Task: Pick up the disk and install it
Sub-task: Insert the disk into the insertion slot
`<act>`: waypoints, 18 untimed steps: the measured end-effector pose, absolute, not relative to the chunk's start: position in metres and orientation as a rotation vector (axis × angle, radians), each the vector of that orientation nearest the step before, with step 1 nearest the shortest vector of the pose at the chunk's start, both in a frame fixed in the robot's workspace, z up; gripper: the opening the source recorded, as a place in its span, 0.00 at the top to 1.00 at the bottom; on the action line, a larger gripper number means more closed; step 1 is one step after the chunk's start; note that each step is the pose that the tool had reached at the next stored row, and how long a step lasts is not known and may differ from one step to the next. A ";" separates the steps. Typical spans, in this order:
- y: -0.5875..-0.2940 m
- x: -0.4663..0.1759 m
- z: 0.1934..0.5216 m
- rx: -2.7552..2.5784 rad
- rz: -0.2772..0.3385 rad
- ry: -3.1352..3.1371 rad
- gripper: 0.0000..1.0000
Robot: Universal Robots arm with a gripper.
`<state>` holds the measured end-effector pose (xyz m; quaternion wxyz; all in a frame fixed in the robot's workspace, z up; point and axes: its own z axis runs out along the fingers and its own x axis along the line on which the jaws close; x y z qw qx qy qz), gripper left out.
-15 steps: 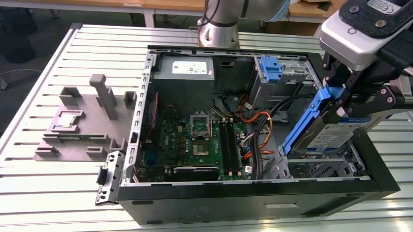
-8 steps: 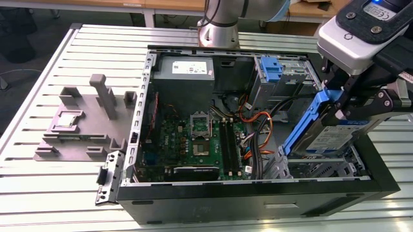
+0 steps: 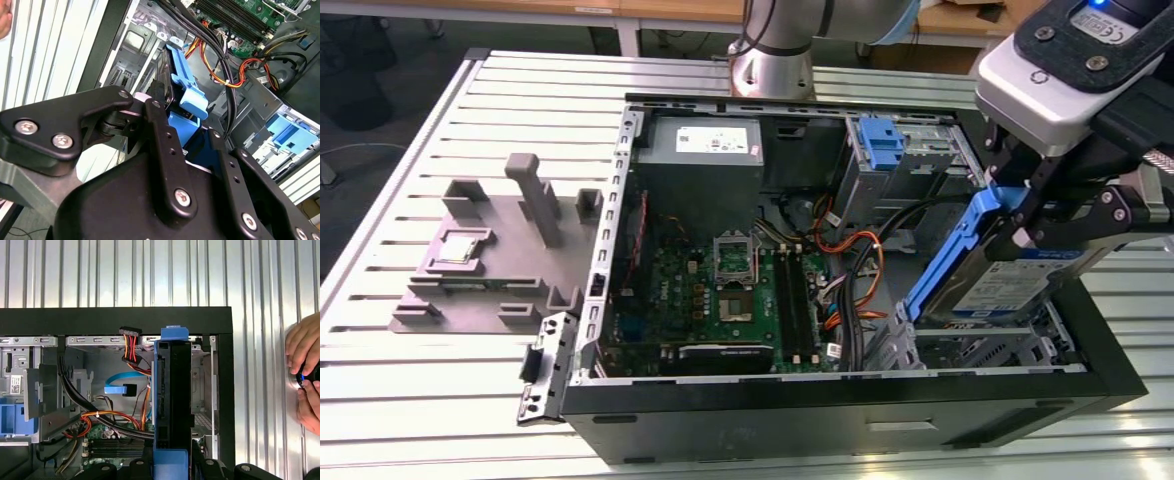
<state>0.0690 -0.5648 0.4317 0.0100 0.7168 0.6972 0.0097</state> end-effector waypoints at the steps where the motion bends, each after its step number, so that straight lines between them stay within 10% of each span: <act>1: -0.565 0.069 0.431 2.238 0.030 2.177 0.64; 18: -0.565 0.069 0.424 2.238 0.030 2.176 0.64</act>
